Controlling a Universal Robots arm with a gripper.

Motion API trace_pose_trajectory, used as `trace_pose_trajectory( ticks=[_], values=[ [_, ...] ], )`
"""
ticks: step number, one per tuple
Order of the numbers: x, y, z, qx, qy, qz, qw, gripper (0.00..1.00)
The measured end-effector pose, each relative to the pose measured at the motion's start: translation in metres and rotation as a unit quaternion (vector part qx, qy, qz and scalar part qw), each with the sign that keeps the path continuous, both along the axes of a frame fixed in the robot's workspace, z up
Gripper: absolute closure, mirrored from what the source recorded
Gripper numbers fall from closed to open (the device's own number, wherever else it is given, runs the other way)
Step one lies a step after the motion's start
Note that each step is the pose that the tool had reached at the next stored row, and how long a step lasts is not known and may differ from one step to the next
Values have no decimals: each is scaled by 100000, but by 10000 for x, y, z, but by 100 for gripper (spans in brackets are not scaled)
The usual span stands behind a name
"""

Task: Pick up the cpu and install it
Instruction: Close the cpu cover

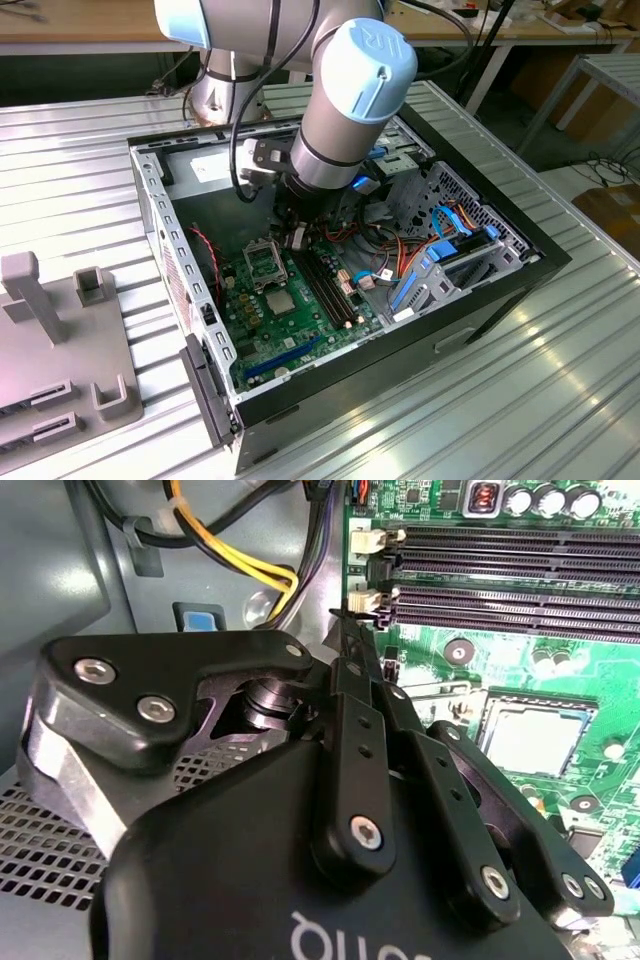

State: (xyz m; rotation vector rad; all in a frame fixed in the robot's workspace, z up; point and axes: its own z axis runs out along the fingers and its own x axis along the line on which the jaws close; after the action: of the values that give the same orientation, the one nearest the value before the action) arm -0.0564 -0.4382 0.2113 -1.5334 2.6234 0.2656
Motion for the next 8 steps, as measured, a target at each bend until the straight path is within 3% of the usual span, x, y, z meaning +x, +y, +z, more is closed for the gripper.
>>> trace_pose_trajectory(
  ticks=[8],
  values=[
    [-5, 0, 4, -153, -1, 68, 100000, 89]
  ],
)
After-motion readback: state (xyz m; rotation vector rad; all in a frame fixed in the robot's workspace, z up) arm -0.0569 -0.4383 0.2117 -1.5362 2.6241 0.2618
